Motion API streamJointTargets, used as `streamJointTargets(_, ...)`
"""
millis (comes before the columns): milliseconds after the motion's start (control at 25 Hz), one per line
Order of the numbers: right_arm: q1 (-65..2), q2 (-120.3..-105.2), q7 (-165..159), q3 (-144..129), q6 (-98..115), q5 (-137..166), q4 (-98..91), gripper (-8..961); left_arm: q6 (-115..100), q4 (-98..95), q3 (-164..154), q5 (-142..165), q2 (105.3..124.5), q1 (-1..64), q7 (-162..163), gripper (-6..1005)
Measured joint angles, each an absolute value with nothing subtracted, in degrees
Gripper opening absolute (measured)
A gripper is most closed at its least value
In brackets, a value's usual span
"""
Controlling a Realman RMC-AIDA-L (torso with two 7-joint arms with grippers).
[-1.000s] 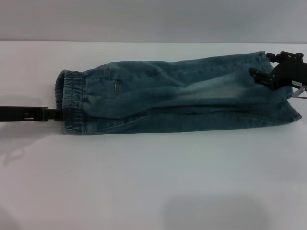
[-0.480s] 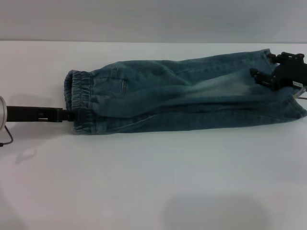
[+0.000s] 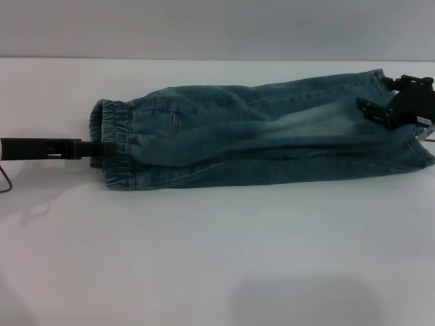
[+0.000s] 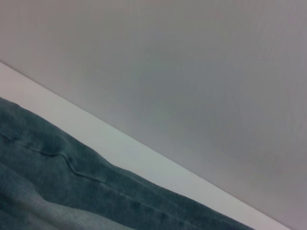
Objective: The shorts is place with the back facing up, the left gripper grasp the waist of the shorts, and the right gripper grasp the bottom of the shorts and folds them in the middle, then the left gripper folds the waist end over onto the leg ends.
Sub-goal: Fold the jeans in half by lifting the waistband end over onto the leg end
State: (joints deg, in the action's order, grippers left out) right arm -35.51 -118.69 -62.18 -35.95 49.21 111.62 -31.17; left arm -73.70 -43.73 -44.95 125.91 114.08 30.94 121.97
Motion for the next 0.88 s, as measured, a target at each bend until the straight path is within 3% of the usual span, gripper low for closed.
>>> streamJointTargets(880,-35.54,-118.73,-62.13,-35.94,49.21,111.62,-31.18,616,-79.65,-47.76,-42.86,126.34,113.40,29.34,122.19,668)
